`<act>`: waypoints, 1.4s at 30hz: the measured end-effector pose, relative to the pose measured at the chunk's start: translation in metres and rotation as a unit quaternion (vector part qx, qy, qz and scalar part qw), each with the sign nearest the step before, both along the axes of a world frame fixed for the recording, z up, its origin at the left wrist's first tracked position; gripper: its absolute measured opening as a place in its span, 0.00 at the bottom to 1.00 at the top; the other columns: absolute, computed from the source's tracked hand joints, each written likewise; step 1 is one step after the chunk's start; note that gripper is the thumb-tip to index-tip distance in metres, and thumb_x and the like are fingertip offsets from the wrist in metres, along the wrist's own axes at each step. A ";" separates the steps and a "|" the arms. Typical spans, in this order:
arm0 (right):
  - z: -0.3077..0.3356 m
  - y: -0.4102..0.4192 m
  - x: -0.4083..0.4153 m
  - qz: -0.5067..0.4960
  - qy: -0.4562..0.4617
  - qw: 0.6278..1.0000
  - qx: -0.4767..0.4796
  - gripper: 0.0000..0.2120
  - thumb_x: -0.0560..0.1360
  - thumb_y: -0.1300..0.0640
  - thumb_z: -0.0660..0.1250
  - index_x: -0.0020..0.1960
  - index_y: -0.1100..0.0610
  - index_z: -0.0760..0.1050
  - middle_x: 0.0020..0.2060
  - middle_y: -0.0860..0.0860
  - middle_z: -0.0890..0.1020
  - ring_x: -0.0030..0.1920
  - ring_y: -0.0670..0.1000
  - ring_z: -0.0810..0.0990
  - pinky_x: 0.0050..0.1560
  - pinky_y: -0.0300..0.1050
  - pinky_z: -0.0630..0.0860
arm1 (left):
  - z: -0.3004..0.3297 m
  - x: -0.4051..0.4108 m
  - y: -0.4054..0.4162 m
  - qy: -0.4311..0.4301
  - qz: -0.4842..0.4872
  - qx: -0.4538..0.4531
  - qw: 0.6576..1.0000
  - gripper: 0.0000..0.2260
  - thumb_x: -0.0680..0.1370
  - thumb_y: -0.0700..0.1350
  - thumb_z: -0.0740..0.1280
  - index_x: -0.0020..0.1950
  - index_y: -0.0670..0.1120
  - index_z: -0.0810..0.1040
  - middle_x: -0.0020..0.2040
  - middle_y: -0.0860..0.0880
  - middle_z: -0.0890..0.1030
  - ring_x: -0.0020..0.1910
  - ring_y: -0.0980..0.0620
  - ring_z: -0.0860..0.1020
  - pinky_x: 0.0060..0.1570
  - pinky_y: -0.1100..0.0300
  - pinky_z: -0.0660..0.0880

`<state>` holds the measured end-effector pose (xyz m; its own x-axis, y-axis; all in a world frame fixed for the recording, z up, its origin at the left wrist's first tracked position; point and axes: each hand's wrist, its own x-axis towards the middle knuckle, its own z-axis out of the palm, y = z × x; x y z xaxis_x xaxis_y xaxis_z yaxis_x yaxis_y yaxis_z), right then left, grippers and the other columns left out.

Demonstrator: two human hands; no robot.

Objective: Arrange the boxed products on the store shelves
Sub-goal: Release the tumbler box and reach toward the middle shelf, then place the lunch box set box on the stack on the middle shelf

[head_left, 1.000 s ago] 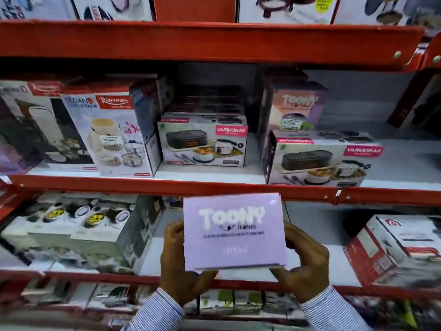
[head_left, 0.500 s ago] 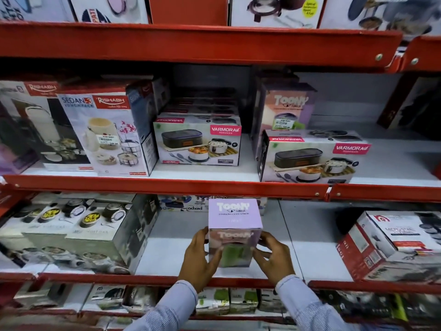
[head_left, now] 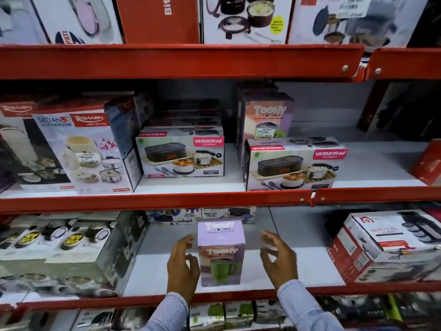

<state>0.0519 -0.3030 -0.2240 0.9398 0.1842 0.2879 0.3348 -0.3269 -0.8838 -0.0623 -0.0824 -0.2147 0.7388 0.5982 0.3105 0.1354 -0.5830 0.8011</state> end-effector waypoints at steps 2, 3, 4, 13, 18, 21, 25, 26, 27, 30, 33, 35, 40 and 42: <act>0.034 -0.012 0.009 -0.080 -0.075 0.992 0.055 0.20 0.73 0.68 0.70 0.60 0.50 0.78 0.54 0.49 0.84 0.50 0.45 0.83 0.48 0.24 0.76 | 0.039 0.013 -0.011 -0.088 -0.003 0.034 0.996 0.18 0.73 0.26 0.68 0.60 0.41 0.80 0.52 0.49 0.79 0.43 0.48 0.81 0.46 0.73 0.75; 0.053 -0.018 0.016 -0.115 -0.100 0.984 0.089 0.17 0.74 0.65 0.70 0.60 0.50 0.77 0.55 0.48 0.83 0.51 0.41 0.82 0.49 0.26 0.76 | 0.061 0.023 -0.019 -0.127 -0.012 0.041 0.991 0.17 0.73 0.27 0.69 0.58 0.41 0.80 0.51 0.50 0.79 0.43 0.48 0.81 0.46 0.69 0.77; 0.072 -0.024 0.024 -0.147 -0.112 0.975 0.124 0.16 0.75 0.61 0.70 0.60 0.49 0.76 0.57 0.46 0.81 0.53 0.37 0.80 0.50 0.29 0.75 | 0.081 0.034 -0.027 -0.159 -0.024 0.042 0.986 0.16 0.74 0.29 0.69 0.58 0.41 0.80 0.51 0.50 0.79 0.45 0.48 0.81 0.48 0.64 0.79; 0.165 -0.083 0.119 -0.187 0.021 0.974 0.125 0.28 0.76 0.59 0.69 0.74 0.53 0.66 0.71 0.55 0.75 0.69 0.59 0.75 0.64 0.45 0.68 | 0.167 0.130 -0.069 -0.020 -0.121 -0.065 0.990 0.30 0.76 0.44 0.74 0.74 0.41 0.67 0.71 0.43 0.77 0.68 0.44 0.77 0.68 0.51 0.74; 0.183 -0.091 0.117 -0.152 -0.061 0.981 0.104 0.16 0.75 0.63 0.70 0.63 0.57 0.78 0.54 0.52 0.84 0.52 0.52 0.84 0.48 0.28 0.75 | 0.182 0.129 -0.074 -0.104 -0.120 -0.090 0.983 0.20 0.76 0.40 0.73 0.65 0.50 0.74 0.59 0.50 0.83 0.60 0.49 0.82 0.60 0.59 0.76; 0.202 -0.089 0.103 -0.158 -0.132 0.968 0.144 0.17 0.75 0.63 0.70 0.63 0.56 0.80 0.51 0.47 0.84 0.46 0.33 0.81 0.42 0.18 0.71 | 0.199 0.114 -0.062 -0.191 -0.090 -0.061 0.976 0.21 0.76 0.43 0.73 0.69 0.50 0.76 0.62 0.53 0.83 0.58 0.53 0.82 0.59 0.57 0.80; 0.226 -0.069 0.087 -0.117 -0.165 0.961 0.187 0.20 0.75 0.66 0.69 0.63 0.48 0.78 0.44 0.28 0.81 0.46 0.25 0.80 0.43 0.18 0.72 | 0.220 0.095 -0.037 -0.249 -0.046 -0.028 0.967 0.23 0.76 0.42 0.72 0.71 0.50 0.76 0.62 0.51 0.84 0.55 0.52 0.84 0.54 0.59 0.80; 0.230 -0.062 0.084 -0.103 -0.167 0.962 0.190 0.21 0.75 0.66 0.69 0.62 0.46 0.78 0.40 0.26 0.81 0.46 0.25 0.80 0.43 0.19 0.73 | 0.223 0.090 -0.030 -0.257 -0.040 -0.028 0.965 0.24 0.76 0.42 0.73 0.71 0.51 0.76 0.63 0.52 0.84 0.56 0.53 0.84 0.54 0.63 0.80; 0.231 -0.054 0.081 -0.090 -0.166 0.963 0.192 0.21 0.75 0.66 0.69 0.62 0.46 0.78 0.39 0.24 0.82 0.46 0.26 0.81 0.43 0.19 0.73 | 0.224 0.084 -0.022 -0.263 -0.036 -0.031 0.963 0.24 0.76 0.41 0.73 0.72 0.51 0.76 0.63 0.52 0.84 0.57 0.55 0.84 0.53 0.67 0.79; 0.226 -0.029 0.074 -0.055 -0.155 0.968 0.191 0.20 0.75 0.64 0.70 0.63 0.47 0.79 0.40 0.22 0.81 0.46 0.28 0.81 0.43 0.20 0.74 | 0.220 0.068 0.002 -0.269 -0.016 -0.034 0.962 0.23 0.76 0.39 0.72 0.71 0.51 0.77 0.61 0.55 0.84 0.56 0.62 0.83 0.50 0.75 0.78; 0.213 0.006 0.068 -0.025 -0.142 0.971 0.189 0.18 0.75 0.64 0.71 0.63 0.51 0.81 0.47 0.32 0.84 0.47 0.27 0.81 0.42 0.20 0.74 | 0.212 0.050 0.033 -0.262 0.031 -0.034 0.964 0.19 0.76 0.40 0.72 0.65 0.55 0.76 0.57 0.57 0.83 0.53 0.67 0.81 0.47 0.75 0.77; 0.204 0.031 0.062 -0.007 -0.130 0.973 0.190 0.18 0.74 0.64 0.71 0.63 0.54 0.80 0.51 0.43 0.85 0.47 0.26 0.80 0.42 0.19 0.73 | 0.206 0.042 0.054 -0.247 0.051 -0.047 0.967 0.18 0.77 0.41 0.72 0.62 0.58 0.73 0.57 0.58 0.83 0.54 0.67 0.81 0.50 0.67 0.78; 0.179 0.085 0.053 0.042 -0.105 0.979 0.172 0.18 0.74 0.64 0.72 0.62 0.53 0.81 0.50 0.42 0.84 0.48 0.25 0.79 0.43 0.20 0.74 | 0.184 0.022 0.100 -0.182 0.068 -0.051 0.980 0.19 0.76 0.42 0.72 0.63 0.55 0.72 0.56 0.57 0.82 0.49 0.65 0.80 0.53 0.55 0.80; 0.169 0.099 0.053 0.059 -0.089 0.982 0.158 0.18 0.74 0.63 0.72 0.62 0.51 0.80 0.51 0.40 0.84 0.50 0.26 0.80 0.46 0.23 0.76 | 0.176 0.017 0.111 -0.165 0.078 -0.040 0.982 0.15 0.78 0.44 0.71 0.61 0.55 0.72 0.53 0.57 0.82 0.49 0.64 0.79 0.54 0.53 0.79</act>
<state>0.1045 -0.2036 -0.0549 0.8471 0.1643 0.5054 0.5116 0.0054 -0.8592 -0.0452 0.0288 -0.0386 0.5036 0.7284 0.4645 -0.0559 -0.5091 0.8589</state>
